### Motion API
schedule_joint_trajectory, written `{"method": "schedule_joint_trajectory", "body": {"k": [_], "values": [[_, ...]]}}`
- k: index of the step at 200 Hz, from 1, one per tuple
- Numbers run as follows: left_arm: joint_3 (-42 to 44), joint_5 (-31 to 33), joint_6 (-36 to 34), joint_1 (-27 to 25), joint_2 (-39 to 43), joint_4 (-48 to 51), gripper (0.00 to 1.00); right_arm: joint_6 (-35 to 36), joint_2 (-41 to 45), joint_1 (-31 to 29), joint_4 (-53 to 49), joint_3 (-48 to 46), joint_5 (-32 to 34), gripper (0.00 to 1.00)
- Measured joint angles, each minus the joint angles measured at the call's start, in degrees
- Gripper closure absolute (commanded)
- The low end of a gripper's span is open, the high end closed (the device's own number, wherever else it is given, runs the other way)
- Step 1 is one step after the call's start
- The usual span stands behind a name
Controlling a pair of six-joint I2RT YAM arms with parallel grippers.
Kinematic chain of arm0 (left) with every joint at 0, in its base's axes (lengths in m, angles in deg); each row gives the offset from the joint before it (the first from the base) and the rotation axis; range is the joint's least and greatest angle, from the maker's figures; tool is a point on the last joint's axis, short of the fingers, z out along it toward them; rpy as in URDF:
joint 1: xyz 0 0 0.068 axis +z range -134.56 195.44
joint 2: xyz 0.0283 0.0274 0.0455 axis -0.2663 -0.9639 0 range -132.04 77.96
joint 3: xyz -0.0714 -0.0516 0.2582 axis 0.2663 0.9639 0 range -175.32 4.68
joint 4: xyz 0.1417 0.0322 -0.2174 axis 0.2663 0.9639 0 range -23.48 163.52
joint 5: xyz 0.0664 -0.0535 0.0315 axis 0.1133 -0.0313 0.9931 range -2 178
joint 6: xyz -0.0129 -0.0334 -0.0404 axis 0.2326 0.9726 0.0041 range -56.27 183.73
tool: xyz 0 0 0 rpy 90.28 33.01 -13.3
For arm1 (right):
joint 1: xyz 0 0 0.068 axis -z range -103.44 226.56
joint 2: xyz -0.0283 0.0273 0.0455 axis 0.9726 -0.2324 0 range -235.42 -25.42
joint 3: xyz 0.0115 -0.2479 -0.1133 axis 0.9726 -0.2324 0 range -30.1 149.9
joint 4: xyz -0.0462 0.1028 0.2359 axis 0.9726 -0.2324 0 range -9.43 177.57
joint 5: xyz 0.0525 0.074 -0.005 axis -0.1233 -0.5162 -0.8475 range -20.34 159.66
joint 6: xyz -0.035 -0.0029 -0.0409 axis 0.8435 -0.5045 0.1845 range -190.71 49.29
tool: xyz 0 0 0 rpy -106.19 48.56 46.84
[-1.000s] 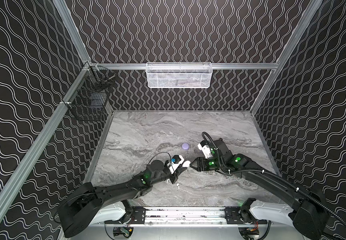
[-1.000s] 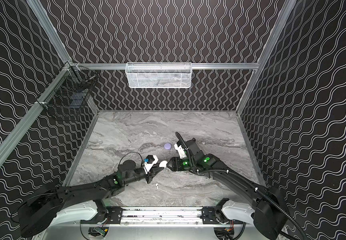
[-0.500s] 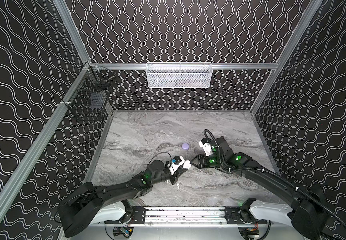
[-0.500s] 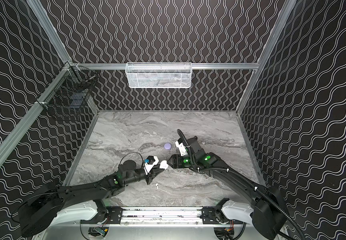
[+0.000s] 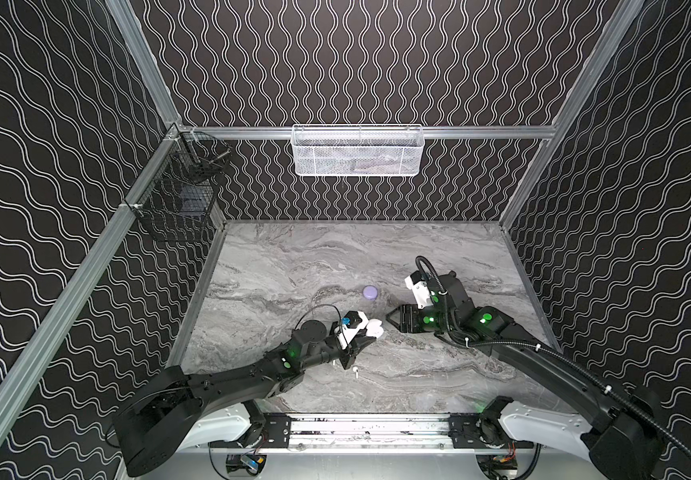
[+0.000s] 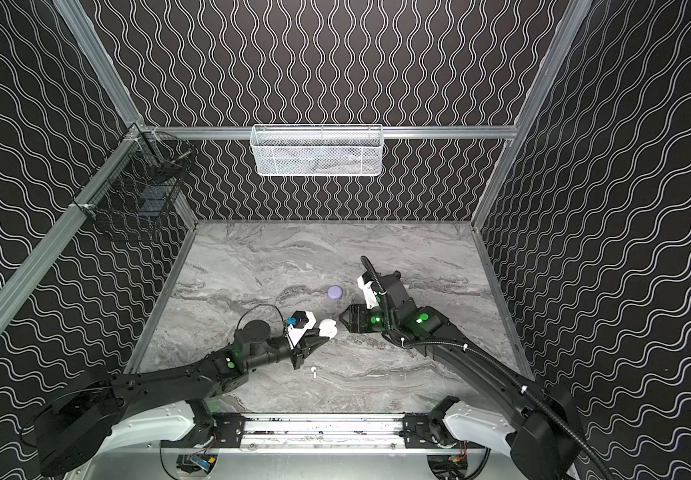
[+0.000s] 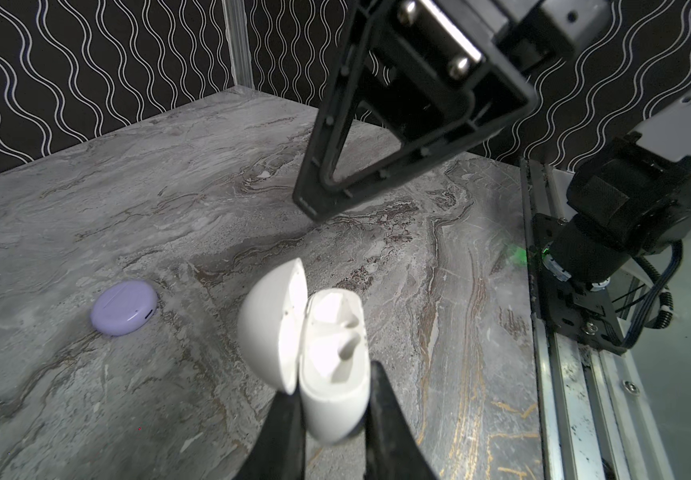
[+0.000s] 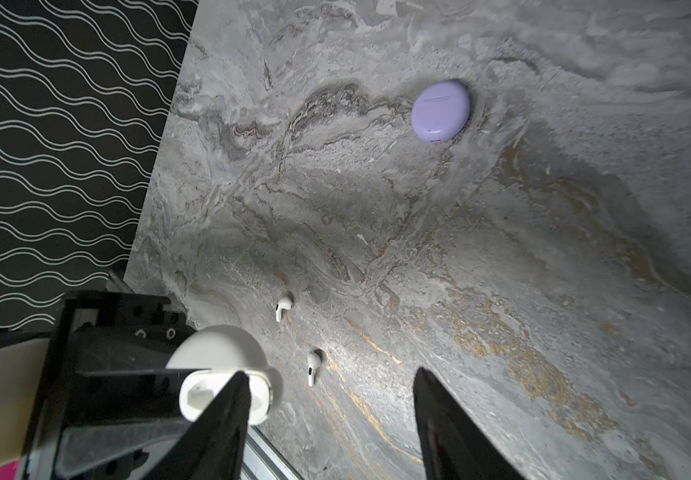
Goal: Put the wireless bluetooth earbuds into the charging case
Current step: 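Move the open right gripper over the white earbud nearest the robot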
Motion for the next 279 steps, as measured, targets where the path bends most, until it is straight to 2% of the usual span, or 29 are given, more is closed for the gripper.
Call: {"method": "schedule_joint_trajectory", "body": {"k": [70, 103, 131, 166, 244, 279], "values": [[0.83, 1.51, 2.23, 0.98, 1.18, -0.26, 1.0, -5.16, 1.77, -9.05, -2.64, -0.37, 13.11, 0.36], [2.25, 1.84, 4.46, 4.2, 2.03, -2.1, 1.0, -8.13, 1.03, -12.57, -2.75, -0.46, 17.75, 0.36], [3.67, 0.94, 7.52, 7.93, 2.16, -4.5, 1.0, -10.38, -1.81, -15.91, -3.19, -0.15, 20.15, 0.37], [5.62, 0.63, 10.29, 10.23, 2.67, -7.37, 1.0, -12.79, -6.16, -20.15, -3.45, 1.38, 22.62, 0.37], [7.89, 0.85, 13.29, 12.17, 3.41, -10.82, 1.0, -16.55, -15.93, -26.71, -2.99, 4.24, 24.55, 0.38], [8.39, 0.81, 14.97, 12.94, 1.9, -12.72, 1.0, -17.55, -19.43, -27.56, -2.38, 4.44, 24.41, 0.44]]}}
